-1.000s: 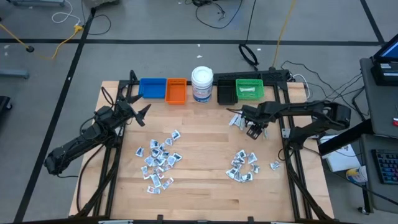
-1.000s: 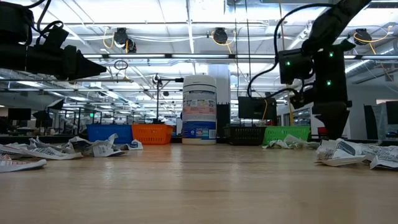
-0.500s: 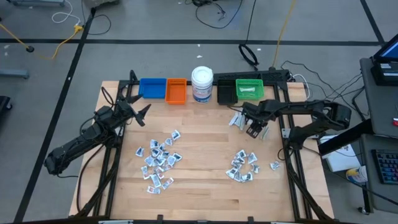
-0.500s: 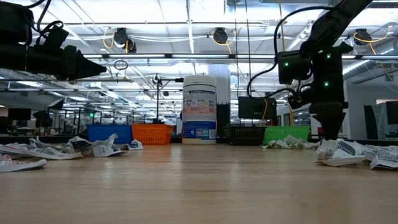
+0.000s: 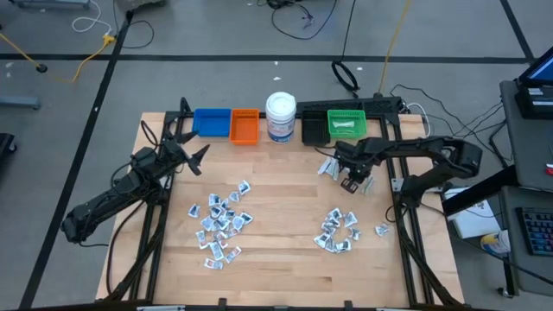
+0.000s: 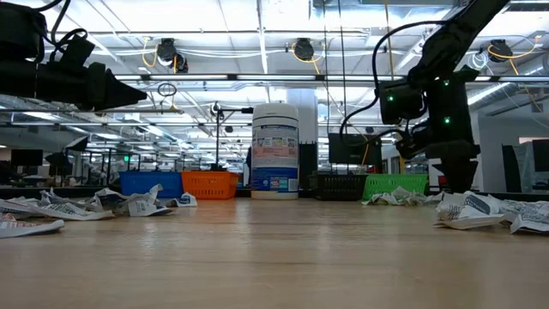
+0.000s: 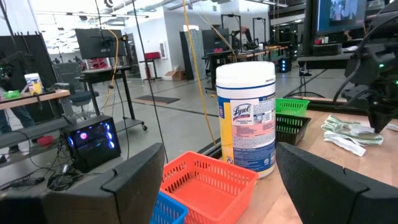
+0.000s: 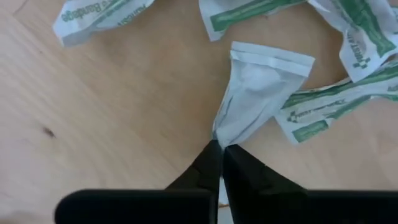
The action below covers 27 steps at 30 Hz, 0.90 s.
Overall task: Pick & Place First Aid Supplies
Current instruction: Put the bandage into the green bin
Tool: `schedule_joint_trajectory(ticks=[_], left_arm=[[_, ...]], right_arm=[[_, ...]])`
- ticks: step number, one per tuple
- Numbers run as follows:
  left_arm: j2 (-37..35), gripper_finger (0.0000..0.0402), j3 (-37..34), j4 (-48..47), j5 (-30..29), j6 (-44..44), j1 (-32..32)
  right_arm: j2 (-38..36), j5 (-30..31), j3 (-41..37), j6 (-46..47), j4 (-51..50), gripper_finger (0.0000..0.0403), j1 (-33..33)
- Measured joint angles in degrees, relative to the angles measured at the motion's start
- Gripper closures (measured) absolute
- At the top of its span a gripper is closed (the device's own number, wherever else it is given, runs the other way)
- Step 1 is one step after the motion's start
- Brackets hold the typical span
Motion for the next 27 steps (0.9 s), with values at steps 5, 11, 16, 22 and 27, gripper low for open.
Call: schedule_joint_trajectory(ticks=[5, 11, 16, 22, 27], left_arm=[[0.0, 0.0091, 0.0, 0.0, 0.0, 0.0, 0.0], [0.0, 0.0091, 0.0, 0.0, 0.0, 0.0, 0.0], [0.0, 0.0092, 0.0, 0.0, 0.0, 0.0, 0.0], [0.0, 0.0091, 0.0, 0.0, 0.0, 0.0, 0.0], [0.0, 0.0091, 0.0, 0.0, 0.0, 0.0, 0.0]], right_arm=[[-2.4, -0.2, -0.3, 1.3, -0.6, 0.04, 1.4], [-6.4, -0.2, -0.3, 2.4, -3.4, 0.0401, 3.8], [-9.8, -0.1, -0.3, 1.8, -3.7, 0.0401, 6.7], [-12.3, 0.0, -0.2, 0.8, -4.0, 0.0402, 11.4], [-13.7, -0.1, -0.2, 0.4, -3.8, 0.0402, 15.9]])
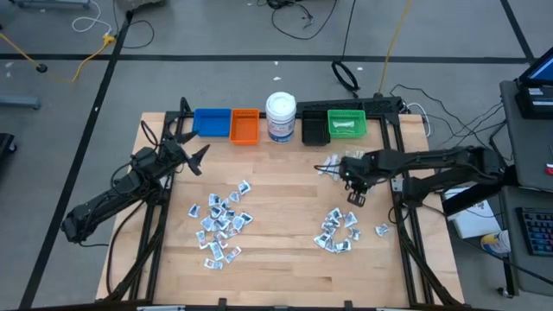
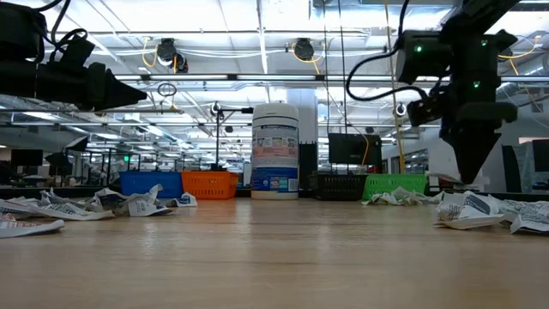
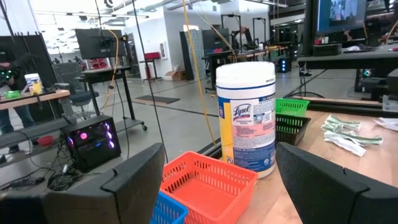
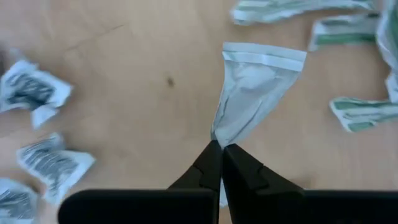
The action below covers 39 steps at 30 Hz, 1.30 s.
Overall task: Pick & Place First Aid Supplies
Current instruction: Put the bandage into the green bin
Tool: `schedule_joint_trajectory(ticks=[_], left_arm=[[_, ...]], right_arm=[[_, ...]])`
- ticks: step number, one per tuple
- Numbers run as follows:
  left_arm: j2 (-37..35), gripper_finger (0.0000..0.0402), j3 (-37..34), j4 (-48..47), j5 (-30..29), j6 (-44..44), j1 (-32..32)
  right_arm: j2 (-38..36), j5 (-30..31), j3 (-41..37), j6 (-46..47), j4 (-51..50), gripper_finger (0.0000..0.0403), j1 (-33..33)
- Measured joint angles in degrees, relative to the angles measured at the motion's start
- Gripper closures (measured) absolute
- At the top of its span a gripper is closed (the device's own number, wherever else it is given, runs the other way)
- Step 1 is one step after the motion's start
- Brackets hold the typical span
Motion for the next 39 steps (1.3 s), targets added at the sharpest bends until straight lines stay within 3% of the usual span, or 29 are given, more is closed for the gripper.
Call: schedule_joint_trajectory(ticks=[7, 14, 22, 28, 34, 39], left_arm=[[0.0, 0.0091, 0.0, 0.0, 0.0, 0.0, 0.0], [0.0, 0.0091, 0.0, 0.0, 0.0, 0.0, 0.0], [0.0, 0.0092, 0.0, 0.0, 0.0, 0.0, 0.0], [0.0, 0.0092, 0.0, 0.0, 0.0, 0.0, 0.0], [0.0, 0.0091, 0.0, 0.0, 0.0, 0.0, 0.0], [0.0, 0.0091, 0.0, 0.0, 0.0, 0.0, 0.0]], right_arm=[[-2.2, -0.4, 0.8, 0.1, -3.7, 0.0402, 1.7], [-2.4, -1.7, 10.0, -6.3, -14.5, 0.0403, -3.9], [-2.3, -2.4, 19.6, -9.0, -16.5, 0.0403, -9.2], [-2.2, -3.3, 21.1, -6.2, -16.7, 0.0403, -10.6], [2.4, -1.8, 21.1, -6.6, -16.3, 0.0403, -15.5], [7.5, -1.6, 21.1, -12.1, -15.3, 0.0403, -22.2]])
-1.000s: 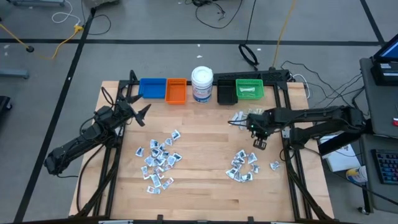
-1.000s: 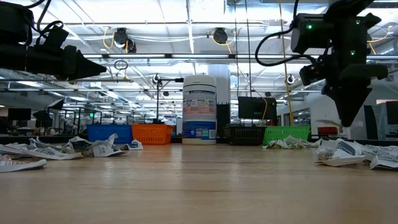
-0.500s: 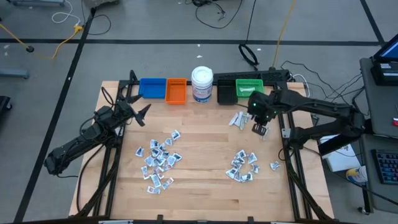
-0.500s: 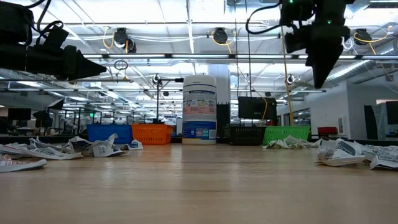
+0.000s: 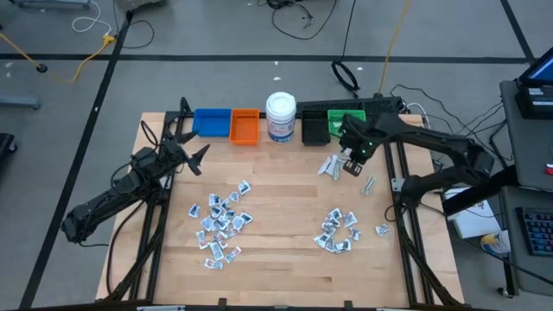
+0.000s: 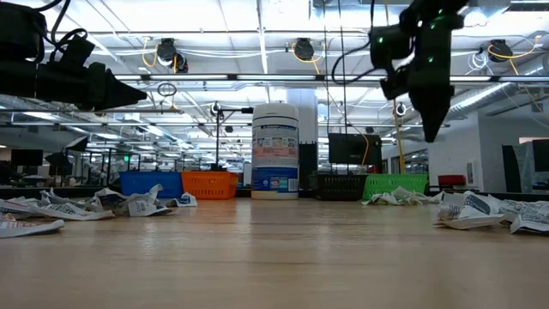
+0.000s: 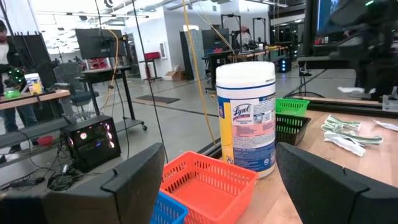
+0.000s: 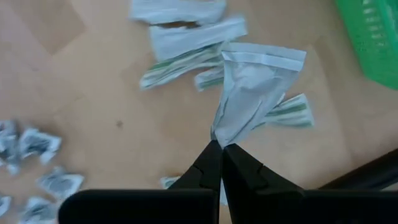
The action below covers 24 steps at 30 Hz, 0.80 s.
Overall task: Pick & Place First Aid Supplies
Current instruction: Put the bandage into the green bin
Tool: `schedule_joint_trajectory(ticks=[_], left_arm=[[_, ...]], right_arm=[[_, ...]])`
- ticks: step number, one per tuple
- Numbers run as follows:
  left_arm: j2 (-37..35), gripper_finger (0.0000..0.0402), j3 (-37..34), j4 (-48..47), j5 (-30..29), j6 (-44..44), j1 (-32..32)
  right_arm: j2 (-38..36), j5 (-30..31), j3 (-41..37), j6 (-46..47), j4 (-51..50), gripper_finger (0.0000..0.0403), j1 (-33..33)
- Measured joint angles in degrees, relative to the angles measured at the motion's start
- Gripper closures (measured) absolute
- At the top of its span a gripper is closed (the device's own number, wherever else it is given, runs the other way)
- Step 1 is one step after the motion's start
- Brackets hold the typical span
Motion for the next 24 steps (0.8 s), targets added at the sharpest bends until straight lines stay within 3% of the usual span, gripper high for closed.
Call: schedule_joint_trajectory(ticks=[11, 24], left_arm=[[0.0, 0.0091, 0.0, 0.0, 0.0, 0.0, 0.0], [0.0, 0.0091, 0.0, 0.0, 0.0, 0.0, 0.0]], right_arm=[[6.7, 1.7, 2.0, -16.4, 10.5, 0.0403, -14.9], [18.6, 1.7, 14.8, -27.9, 12.4, 0.0403, -22.5]])
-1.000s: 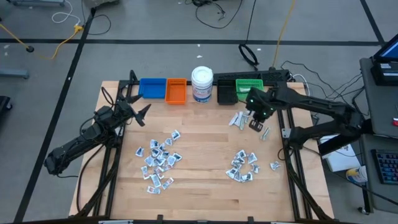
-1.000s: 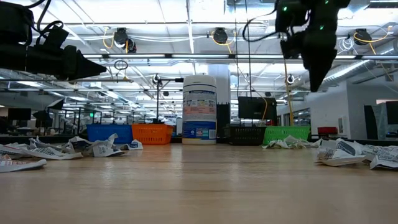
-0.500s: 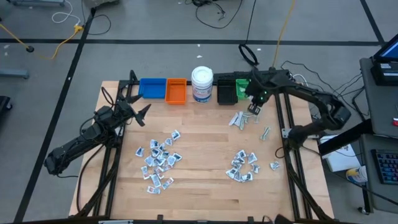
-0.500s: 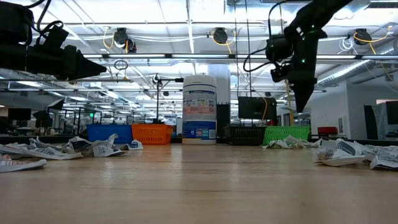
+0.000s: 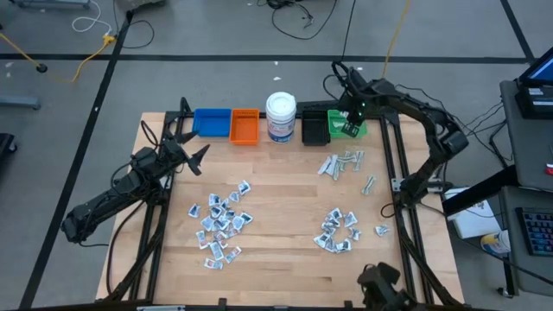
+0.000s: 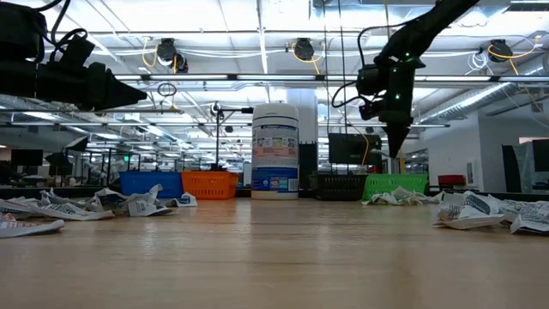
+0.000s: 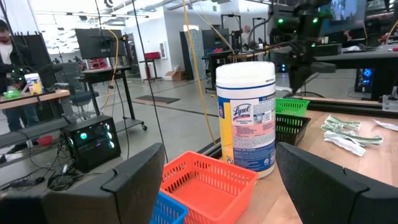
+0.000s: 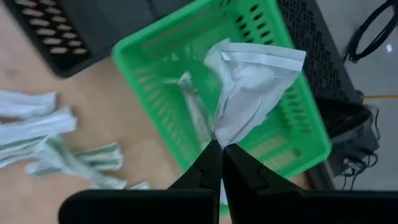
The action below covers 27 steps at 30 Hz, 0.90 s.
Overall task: Pick & Place First Aid Supplies
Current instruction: Put the bandage into the green bin
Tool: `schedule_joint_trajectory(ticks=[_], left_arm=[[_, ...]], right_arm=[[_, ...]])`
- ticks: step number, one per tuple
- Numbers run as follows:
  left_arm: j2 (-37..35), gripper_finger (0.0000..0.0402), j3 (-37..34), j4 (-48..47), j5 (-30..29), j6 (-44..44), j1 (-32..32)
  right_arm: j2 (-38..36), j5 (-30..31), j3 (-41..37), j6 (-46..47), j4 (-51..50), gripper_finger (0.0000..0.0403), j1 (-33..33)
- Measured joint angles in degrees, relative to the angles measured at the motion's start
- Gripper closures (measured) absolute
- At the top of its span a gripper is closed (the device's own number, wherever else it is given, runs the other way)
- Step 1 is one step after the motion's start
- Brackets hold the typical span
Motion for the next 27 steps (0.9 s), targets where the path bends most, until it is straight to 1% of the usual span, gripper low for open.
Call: schedule_joint_trajectory(ticks=[5, 10, 15, 20, 22, 25, 27], left_arm=[[0.0, 0.0091, 0.0, 0.0, 0.0, 0.0, 0.0], [0.0, 0.0091, 0.0, 0.0, 0.0, 0.0, 0.0], [0.0, 0.0091, 0.0, 0.0, 0.0, 0.0, 0.0], [0.0, 0.0092, 0.0, 0.0, 0.0, 0.0, 0.0], [0.0, 0.0091, 0.0, 0.0, 0.0, 0.0, 0.0], [0.0, 0.0091, 0.0, 0.0, 0.0, 0.0, 0.0], [0.0, 0.0092, 0.0, 0.0, 0.0, 0.0, 0.0]], right_arm=[[2.7, 0.2, 0.2, -3.3, 1.8, 0.0399, -1.2], [3.0, 1.3, 0.2, -6.3, 2.0, 0.0372, -1.2], [3.0, 1.6, 0.2, -6.9, 1.6, 0.0316, -1.1], [3.0, 1.5, 0.2, -2.5, 1.5, 0.0245, -1.1], [3.0, 1.5, 0.2, -1.0, 1.5, 0.0222, -1.1], [3.0, 1.3, 0.2, 0.6, 1.5, 0.0198, -0.8], [2.9, 1.2, 0.2, 0.8, 1.1, 0.019, -0.3]])
